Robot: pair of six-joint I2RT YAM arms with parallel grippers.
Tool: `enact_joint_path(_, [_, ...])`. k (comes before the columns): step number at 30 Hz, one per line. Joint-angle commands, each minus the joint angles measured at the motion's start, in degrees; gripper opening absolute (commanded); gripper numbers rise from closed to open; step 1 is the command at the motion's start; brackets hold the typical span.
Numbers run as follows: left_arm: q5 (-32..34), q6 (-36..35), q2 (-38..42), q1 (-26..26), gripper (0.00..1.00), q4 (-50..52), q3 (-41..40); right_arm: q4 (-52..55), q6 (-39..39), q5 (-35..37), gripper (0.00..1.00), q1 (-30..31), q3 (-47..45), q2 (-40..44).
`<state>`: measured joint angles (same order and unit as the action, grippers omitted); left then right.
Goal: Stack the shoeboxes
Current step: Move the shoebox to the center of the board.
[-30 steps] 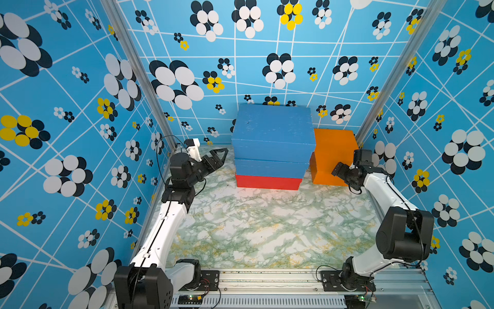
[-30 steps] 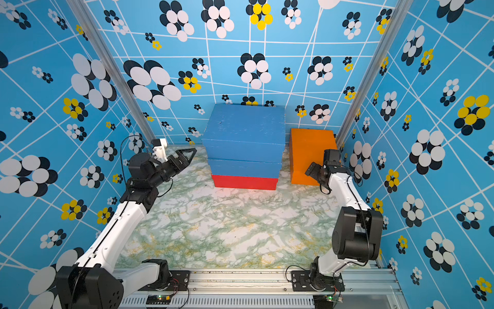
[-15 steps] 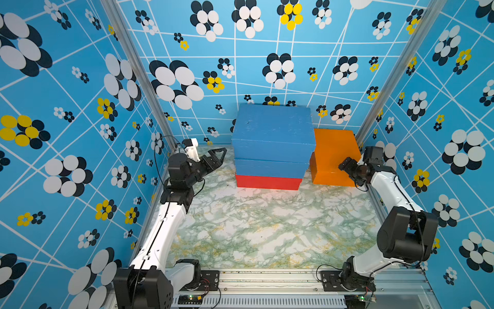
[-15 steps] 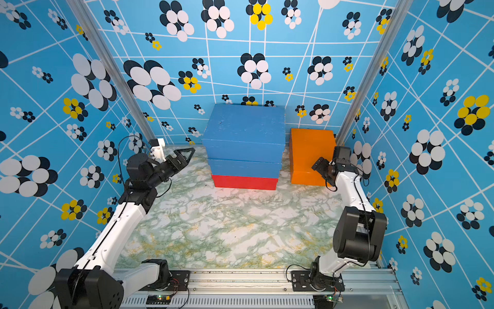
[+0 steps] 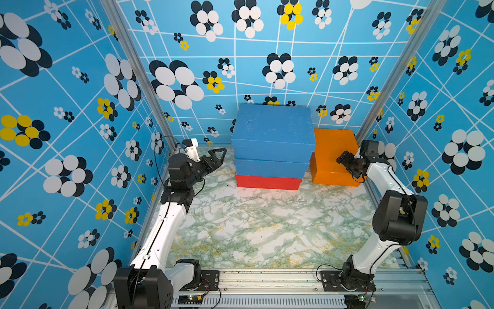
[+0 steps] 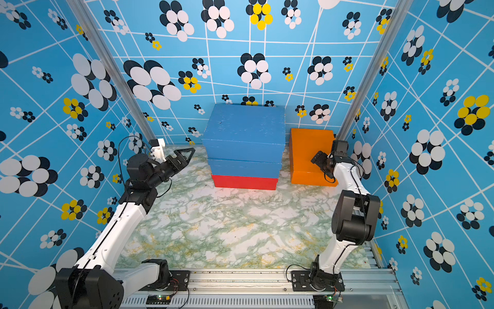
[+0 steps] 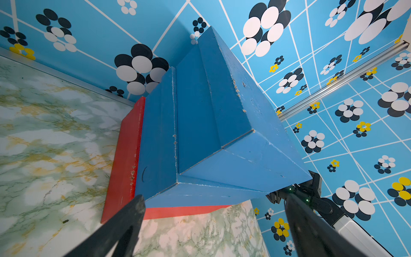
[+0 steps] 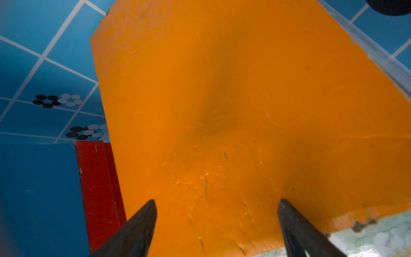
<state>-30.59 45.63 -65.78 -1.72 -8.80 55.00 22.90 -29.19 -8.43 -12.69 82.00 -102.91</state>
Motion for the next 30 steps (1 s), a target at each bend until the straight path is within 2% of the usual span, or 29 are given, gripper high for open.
enact_joint_path(1, [-0.1, -0.6, 0.8, 0.5, 0.99, -0.3, -0.6, 1.9, -0.2, 0.4, 0.87, 0.2, -2.9, -1.0])
enact_joint_path(15, [-0.3, -0.4, 1.1, 0.6, 0.99, -0.7, -1.4, 4.0, -0.2, 0.6, 0.86, 1.2, -15.2, 8.9])
enact_joint_path(24, [-0.1, 0.1, 1.6, 0.6, 0.99, -1.6, -2.5, 8.7, -1.8, 4.1, 0.87, 4.0, -24.8, 20.5])
enact_joint_path(30, [-0.1, 0.7, 2.1, 0.6, 0.99, -2.4, -3.3, 14.3, -6.1, 10.7, 0.88, 7.1, -30.0, 32.9])
